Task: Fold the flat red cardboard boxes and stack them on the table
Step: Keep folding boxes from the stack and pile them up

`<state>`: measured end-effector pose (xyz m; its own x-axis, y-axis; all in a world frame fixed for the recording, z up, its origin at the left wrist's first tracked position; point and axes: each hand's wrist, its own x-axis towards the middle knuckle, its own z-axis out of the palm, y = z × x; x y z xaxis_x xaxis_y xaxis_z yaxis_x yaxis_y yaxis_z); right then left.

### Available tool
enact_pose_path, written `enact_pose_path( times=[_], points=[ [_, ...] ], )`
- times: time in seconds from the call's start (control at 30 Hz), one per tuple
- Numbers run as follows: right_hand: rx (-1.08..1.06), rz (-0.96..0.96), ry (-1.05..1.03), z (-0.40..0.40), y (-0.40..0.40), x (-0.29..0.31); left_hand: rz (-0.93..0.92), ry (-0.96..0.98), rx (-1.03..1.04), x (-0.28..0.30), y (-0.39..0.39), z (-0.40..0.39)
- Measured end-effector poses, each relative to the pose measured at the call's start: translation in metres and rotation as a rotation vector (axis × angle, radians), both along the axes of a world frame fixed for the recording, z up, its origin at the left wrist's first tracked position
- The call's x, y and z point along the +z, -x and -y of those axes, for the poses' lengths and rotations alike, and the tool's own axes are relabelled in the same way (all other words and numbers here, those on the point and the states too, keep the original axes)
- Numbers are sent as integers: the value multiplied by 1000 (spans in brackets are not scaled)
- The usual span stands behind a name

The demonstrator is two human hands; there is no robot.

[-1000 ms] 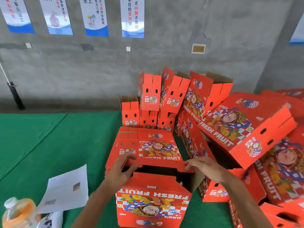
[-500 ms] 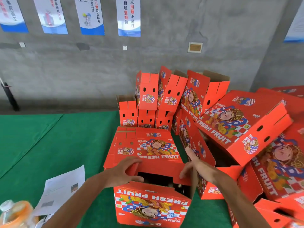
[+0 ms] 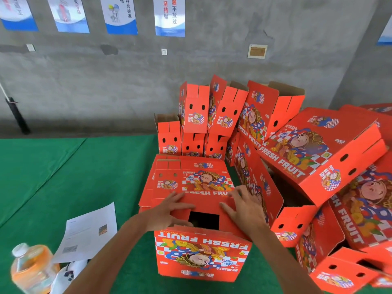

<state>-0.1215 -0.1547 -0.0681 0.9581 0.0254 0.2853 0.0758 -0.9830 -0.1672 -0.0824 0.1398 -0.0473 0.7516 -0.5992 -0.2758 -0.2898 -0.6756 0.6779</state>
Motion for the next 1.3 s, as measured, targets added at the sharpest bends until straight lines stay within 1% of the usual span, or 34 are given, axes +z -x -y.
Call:
enact_pose_path(
  times=[0.03, 0.1, 0.17, 0.2, 0.27, 0.3, 0.33, 0.37, 0.43, 0.5, 0.53, 0.6, 0.63, 0.67, 0.7, 0.77, 0.8, 0.83, 0.87, 0.9, 0.93, 1.13, 1.2, 1.3],
  points=[
    [9, 1, 17, -2, 1, 0, -4, -18, -16, 1, -1, 0],
    [22, -24, -14, -8, 3, 2, -7, -62, -57, 2, -5, 0],
    [39, -103, -46, -9, 7, 5, -4, -67, -60, 3, -7, 0],
    [54, -135, -121, -6, 11, 7, -1, -33, -38, 1, -7, 0],
    [117, -178, -451, 3, 24, 9, -16, 111, 79, -9, -8, -2],
    [143, -223, -605, 7, 30, 8, -57, 198, 156, -13, -6, -5],
    [166, -282, -713, 9, 37, 8, -83, 276, 198, -16, -6, -3],
    [183, -344, -782, 11, 42, 7, -95, 314, 235, -19, -5, 0],
    [214, -419, -818, 10, 46, 8, -112, 317, 248, -23, 1, 3],
    [245, -413, -833, 9, 47, 7, -125, 338, 358, -20, 3, 10],
    [244, -372, -880, 8, 47, 6, -126, 381, 429, -18, 0, 13],
    [174, -265, -1003, 1, 46, 2, -124, 445, 462, -23, -4, 11],
    [132, -214, -1026, -4, 45, -1, -128, 435, 458, -27, -6, 8],
    [100, -161, -995, -9, 43, -3, -122, 409, 458, -21, -6, 12],
    [77, -115, -930, -13, 41, -6, -74, 326, 458, -19, -5, 15],
    [71, -88, -780, -14, 38, -15, 127, 134, 399, -21, -3, 18],
    [94, -72, -677, -11, 37, -18, 233, 63, 349, -27, 1, 17],
    [127, -45, -548, -7, 36, -21, 294, 8, 295, -30, 6, 15],
    [166, -28, -428, -5, 36, -23, 307, -11, 279, -31, 8, 14],
    [189, -30, -346, -3, 36, -24, 282, -5, 290, -30, 9, 12],
    [193, -46, -304, -3, 38, -24, 253, 2, 311, -31, 5, 14],
    [140, -165, -184, -8, 37, -20, 93, -122, 398, -18, -1, 24],
    [131, -215, -155, -8, 37, -17, 120, -208, 434, -20, 0, 31],
    [138, -243, -87, -11, 40, -15, 217, -375, 491, -27, 4, 43]
  ],
)
